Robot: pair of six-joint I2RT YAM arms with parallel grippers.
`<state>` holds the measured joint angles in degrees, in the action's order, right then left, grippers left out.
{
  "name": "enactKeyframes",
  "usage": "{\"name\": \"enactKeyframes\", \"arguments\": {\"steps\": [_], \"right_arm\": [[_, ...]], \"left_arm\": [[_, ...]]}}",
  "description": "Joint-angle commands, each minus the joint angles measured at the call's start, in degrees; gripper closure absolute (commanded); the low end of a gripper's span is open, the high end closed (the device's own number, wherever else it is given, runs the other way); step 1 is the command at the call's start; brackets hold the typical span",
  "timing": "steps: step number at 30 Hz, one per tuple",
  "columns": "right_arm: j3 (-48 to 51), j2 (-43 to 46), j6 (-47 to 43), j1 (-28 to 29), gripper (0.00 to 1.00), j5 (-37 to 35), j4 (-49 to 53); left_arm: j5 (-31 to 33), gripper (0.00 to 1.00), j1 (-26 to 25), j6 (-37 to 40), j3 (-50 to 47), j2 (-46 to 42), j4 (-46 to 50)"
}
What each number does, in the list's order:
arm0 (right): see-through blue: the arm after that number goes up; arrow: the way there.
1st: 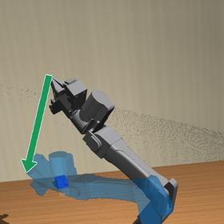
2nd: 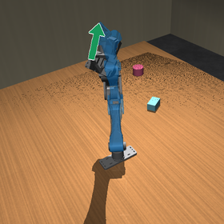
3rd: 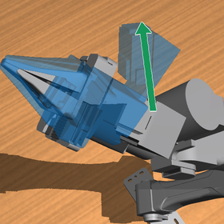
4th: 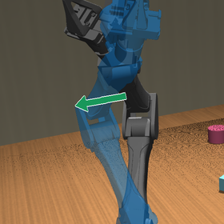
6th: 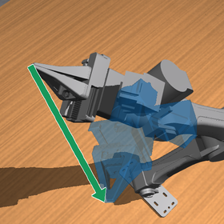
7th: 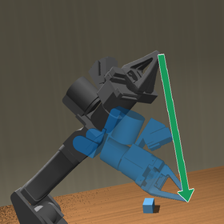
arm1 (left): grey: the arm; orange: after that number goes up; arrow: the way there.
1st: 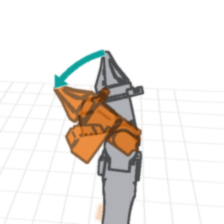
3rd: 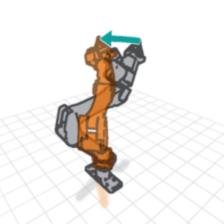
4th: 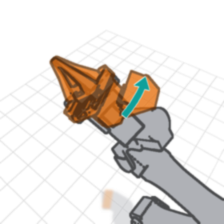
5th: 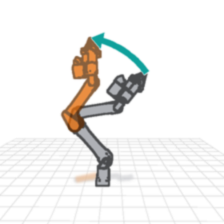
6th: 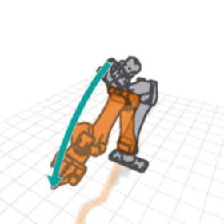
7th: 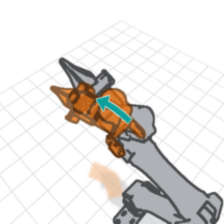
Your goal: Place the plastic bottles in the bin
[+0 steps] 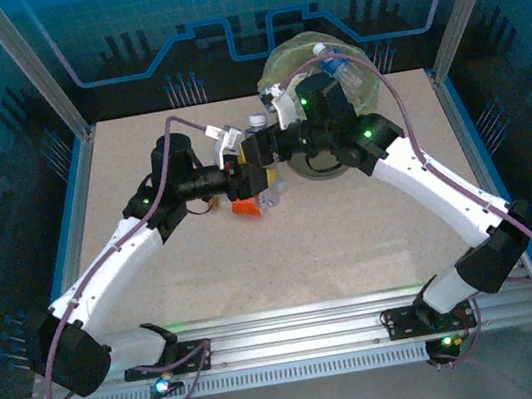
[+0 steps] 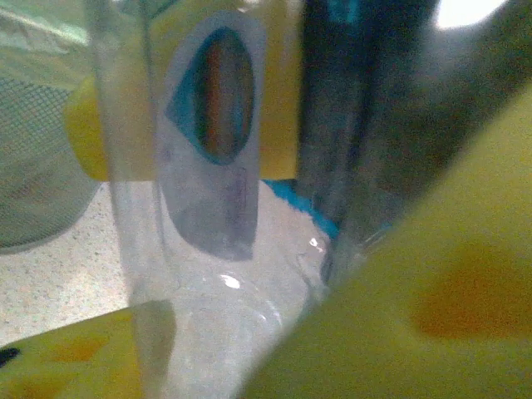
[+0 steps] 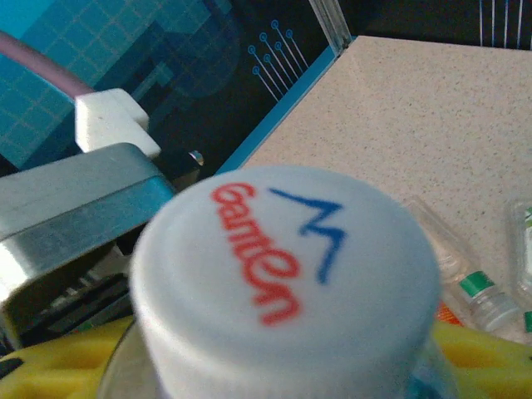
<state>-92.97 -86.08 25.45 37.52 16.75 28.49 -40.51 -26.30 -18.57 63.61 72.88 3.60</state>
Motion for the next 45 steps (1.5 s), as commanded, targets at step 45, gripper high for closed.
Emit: {"name": "enactKeyframes", "arguments": {"steps": [45], "right_arm": [[-58.8,-35.9,-30.8,-16.1,0.45,-42.8,30.6]], "left_arm": [[21.4,0.01,0.4,-1.0,-5.7,-9.9,5.8]]}}
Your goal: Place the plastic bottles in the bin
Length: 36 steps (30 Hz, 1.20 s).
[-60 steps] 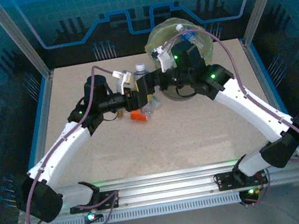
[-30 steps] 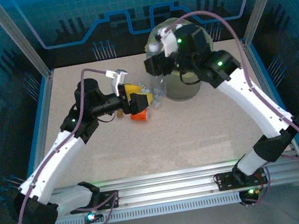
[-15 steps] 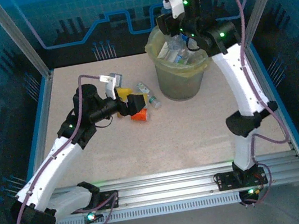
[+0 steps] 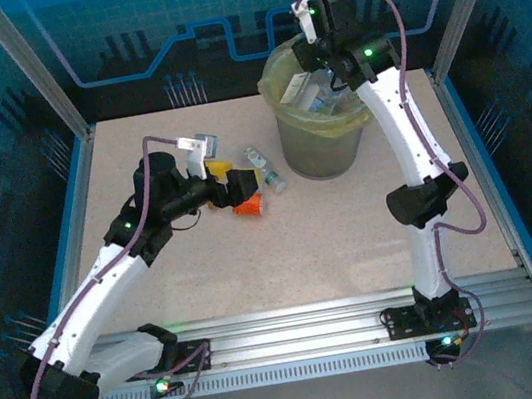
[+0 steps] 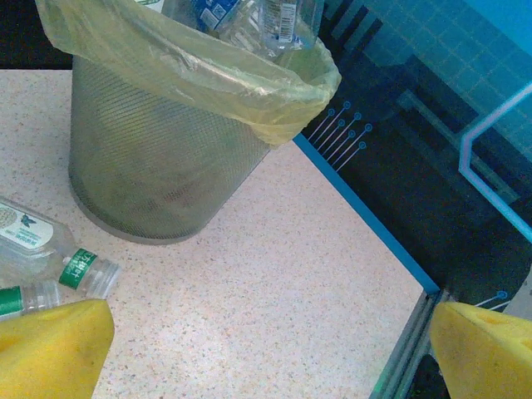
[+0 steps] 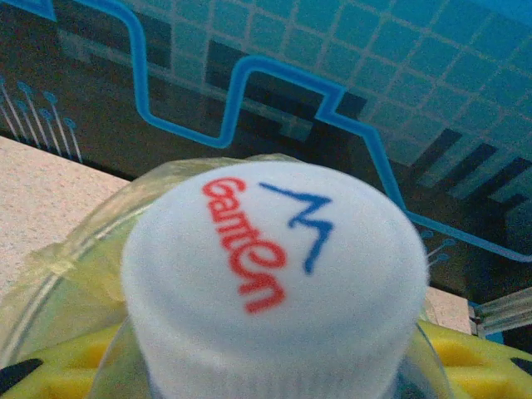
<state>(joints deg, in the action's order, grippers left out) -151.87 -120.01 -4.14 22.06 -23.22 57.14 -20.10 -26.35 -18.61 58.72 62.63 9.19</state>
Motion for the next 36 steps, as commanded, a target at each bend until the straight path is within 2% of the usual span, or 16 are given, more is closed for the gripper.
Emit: {"name": "enactKeyframes", "arguments": {"steps": [1,5,11,17,19,27,36], "right_arm": [[0.2,-2.4,-1.4,-0.8,0.45,-3.3,2.2],[0.9,-3.9,-2.3,-1.2,0.43,-4.0,2.9],[0.9,-6.6,-3.0,-1.8,0.34,-4.4,3.9],[0.0,-9.1,-2.9,-1.8,0.08,-4.7,4.5],[-1.0,-9.7,-2.6,-1.8,0.04,-4.3,5.1],[-3.0,-6.5,0.4,-1.9,0.0,1.0,6.1],[-0.7,2.8,5.8,-1.4,0.0,8.3,7.4]], "left_arm": [[1.0,0.01,0.4,-1.1,-0.8,0.4,0.1],[1.0,0.01,0.8,-1.7,-1.0,0.6,0.0],[1.0,0.01,1.5,-2.5,-1.1,0.7,-0.1],[0.7,0.01,2.0,-3.2,-1.2,0.7,-0.1],[0.7,0.01,2.1,-3.2,-1.2,0.7,-0.1],[1.7,0.01,2.7,-3.7,-1.6,0.4,0.5],[8.5,0.01,3.8,-6.8,-1.6,1.1,4.8]]}}
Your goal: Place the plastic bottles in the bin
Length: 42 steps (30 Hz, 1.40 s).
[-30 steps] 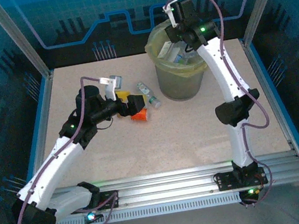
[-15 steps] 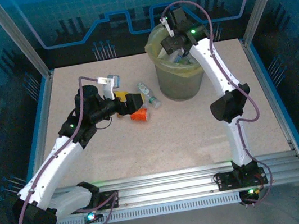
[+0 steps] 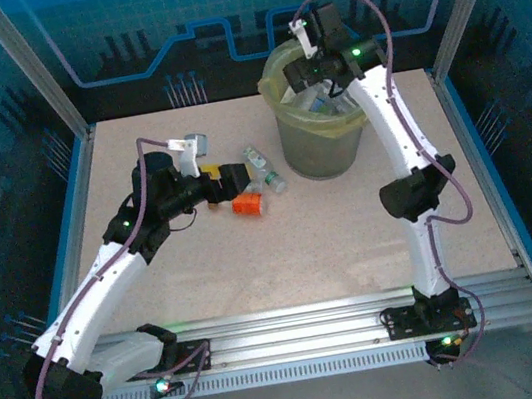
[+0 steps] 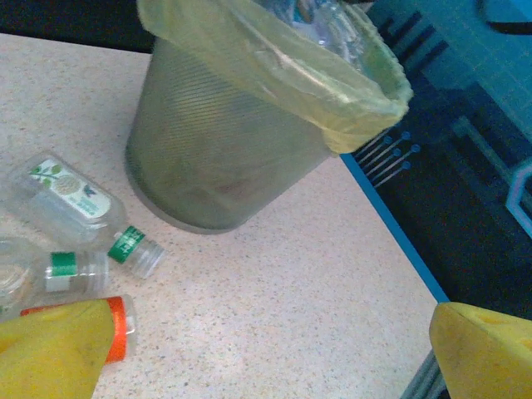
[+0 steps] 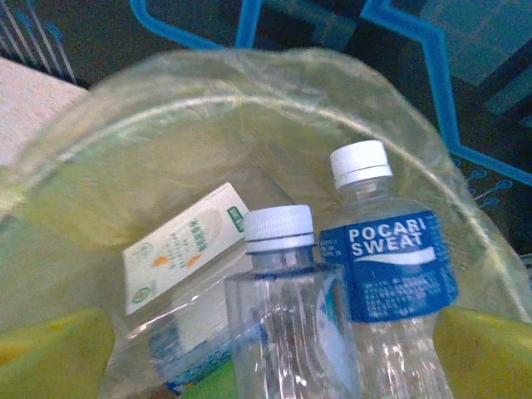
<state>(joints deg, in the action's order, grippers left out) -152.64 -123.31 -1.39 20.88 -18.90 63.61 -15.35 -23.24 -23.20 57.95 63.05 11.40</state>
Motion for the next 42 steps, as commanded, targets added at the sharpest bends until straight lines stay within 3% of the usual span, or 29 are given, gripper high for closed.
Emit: {"name": "enactKeyframes", "arguments": {"steps": [1,9,14,18,26,42], "right_arm": [[1.7,7.8,3.8,-0.1,0.0,5.0,0.6],[23.3,22.1,8.7,5.2,0.0,7.1,-6.2],[38.1,29.9,9.3,13.7,0.0,3.1,-13.2],[43.8,31.2,9.8,20.1,0.0,1.0,-15.2],[45.3,23.0,11.1,29.5,0.0,-0.3,-12.7],[35.0,-1.4,6.6,30.8,0.01,6.7,-5.1]], "left_arm": [[4.5,0.01,0.8,-2.5,-1.0,0.8,3.2],[11.3,0.01,3.6,-11.6,-6.2,0.3,2.2],[11.4,0.01,9.0,-21.1,-13.7,-2.0,-3.2],[12.9,0.01,11.4,-25.0,-18.0,-3.2,-4.2],[19.1,0.01,12.1,-27.9,-23.7,-6.3,-3.2],[28.7,0.01,12.9,-31.2,-31.2,-17.2,-0.7]]}}
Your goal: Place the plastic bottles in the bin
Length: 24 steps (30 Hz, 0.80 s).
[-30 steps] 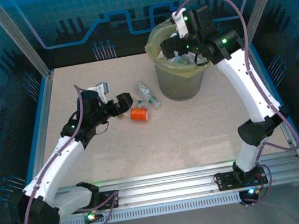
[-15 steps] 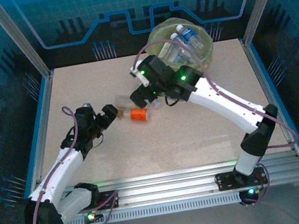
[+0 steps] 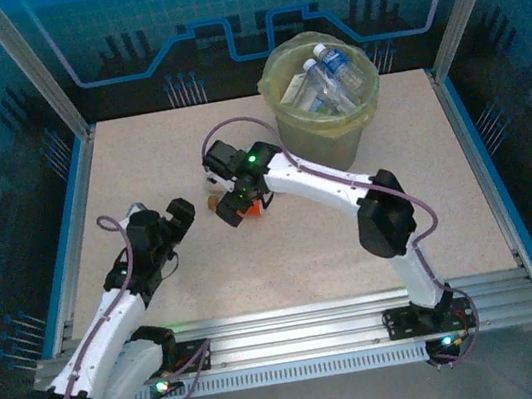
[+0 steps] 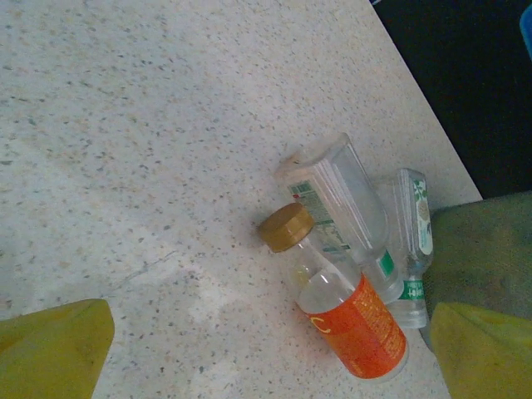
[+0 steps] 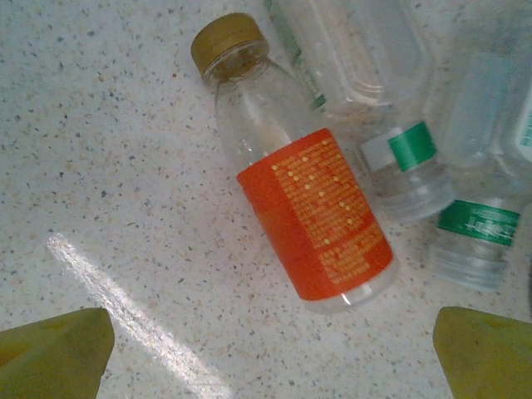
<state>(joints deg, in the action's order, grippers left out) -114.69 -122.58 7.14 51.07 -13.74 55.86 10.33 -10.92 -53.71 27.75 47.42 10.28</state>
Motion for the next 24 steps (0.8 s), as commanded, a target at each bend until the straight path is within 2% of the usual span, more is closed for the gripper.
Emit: {"name": "enactKeyframes", "arguments": {"steps": [1,12,24], "right_arm": [[-3.5,-3.1,-2.5,0.6,0.01,1.3,2.5],[-9.6,-12.8,-7.1,-1.0,0.03,-2.0,2.3],[-13.1,-17.2,-8.3,-1.7,0.09,-0.9,3.6]], "left_arm": [[3.3,0.01,0.6,-0.6,-1.1,-1.9,0.6],[3.2,0.01,0.6,-0.3,-1.2,-2.5,0.6],[3.0,0.01,0.7,-0.2,-1.1,-2.4,0.5]]}}
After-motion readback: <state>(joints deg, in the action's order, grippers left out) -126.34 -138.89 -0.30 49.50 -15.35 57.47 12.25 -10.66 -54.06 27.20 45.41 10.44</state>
